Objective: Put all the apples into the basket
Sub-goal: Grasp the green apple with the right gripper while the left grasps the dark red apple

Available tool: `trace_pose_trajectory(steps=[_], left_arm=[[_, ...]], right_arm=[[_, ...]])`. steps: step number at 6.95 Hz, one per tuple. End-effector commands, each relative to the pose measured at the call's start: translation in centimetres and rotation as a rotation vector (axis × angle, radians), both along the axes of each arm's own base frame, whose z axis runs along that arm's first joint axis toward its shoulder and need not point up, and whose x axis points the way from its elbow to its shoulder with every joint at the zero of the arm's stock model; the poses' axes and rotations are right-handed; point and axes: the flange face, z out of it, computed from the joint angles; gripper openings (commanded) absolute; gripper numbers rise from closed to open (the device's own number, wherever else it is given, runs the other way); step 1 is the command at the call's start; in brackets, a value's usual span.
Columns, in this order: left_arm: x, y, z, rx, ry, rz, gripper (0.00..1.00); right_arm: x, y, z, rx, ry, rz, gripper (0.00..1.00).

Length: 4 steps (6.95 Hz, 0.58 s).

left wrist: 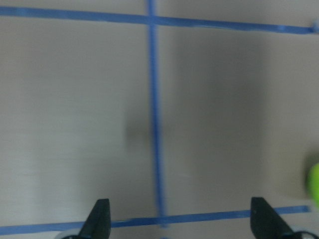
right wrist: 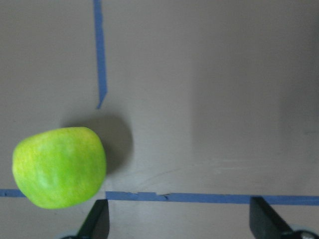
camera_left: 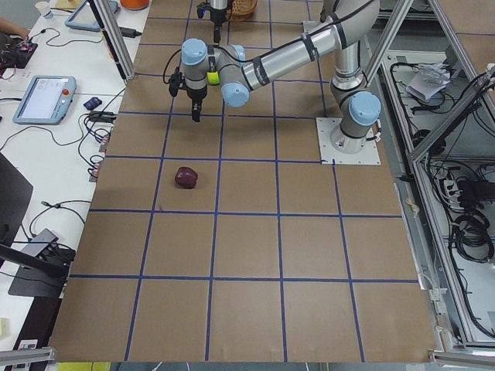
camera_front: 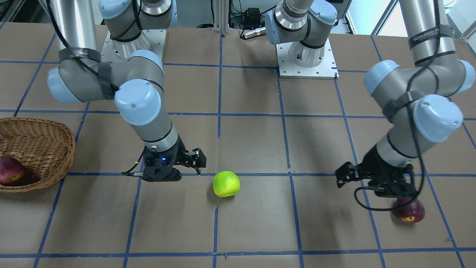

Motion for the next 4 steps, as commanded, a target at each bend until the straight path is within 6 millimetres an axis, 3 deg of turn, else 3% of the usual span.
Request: trace_pose_trajectory(steps=[1,2,3,4], left_arm=[[8.8,-1.2,-0.8,-0.005,-0.09,-0.278,1.0],[11.8,-1.5,-2.4,0.005,-0.089,-0.334,1.0],[15.7,-1.3,-4.1,-0.013,-0.104,-0.294,1.0],[17.3,-1.5,-5.4,-0.025,-0.12,-0.325,1.0]], right_arm=[[7.5,-0.2,-2.1,-0.033,-0.032,-0.033,1.0],[9.5,0.0,-2.8,-0.026,-0.031,-0.02,1.0],[10.0,0.2,-4.0,-0.012,-0.026,-0.009,1.0],[9.9,0.3,-4.9,-0.002,-0.012,0.0,1.0]])
